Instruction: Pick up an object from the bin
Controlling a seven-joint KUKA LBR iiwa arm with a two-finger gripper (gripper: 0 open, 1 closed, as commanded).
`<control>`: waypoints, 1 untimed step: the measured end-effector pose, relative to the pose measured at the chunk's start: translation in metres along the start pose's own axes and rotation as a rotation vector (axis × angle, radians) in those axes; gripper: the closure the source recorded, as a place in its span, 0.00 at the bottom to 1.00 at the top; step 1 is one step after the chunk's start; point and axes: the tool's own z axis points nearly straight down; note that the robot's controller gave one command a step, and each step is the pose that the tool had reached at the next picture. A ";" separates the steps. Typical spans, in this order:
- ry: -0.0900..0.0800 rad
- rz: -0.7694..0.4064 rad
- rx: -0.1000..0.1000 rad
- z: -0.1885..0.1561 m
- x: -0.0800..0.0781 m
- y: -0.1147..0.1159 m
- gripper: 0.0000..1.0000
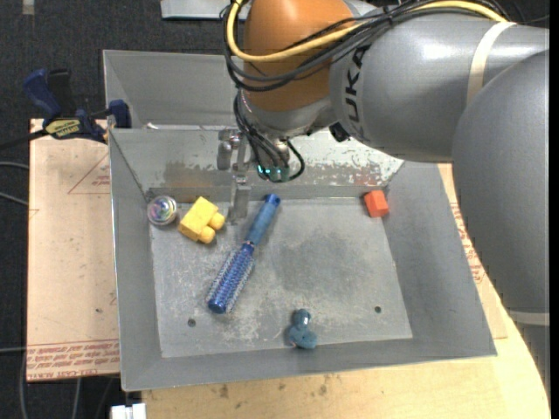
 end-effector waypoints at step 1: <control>0.000 0.019 -0.001 0.133 0.029 -0.029 0.00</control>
Offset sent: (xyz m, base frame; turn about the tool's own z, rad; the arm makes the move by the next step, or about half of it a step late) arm -0.0281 -0.0298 -0.1296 0.0164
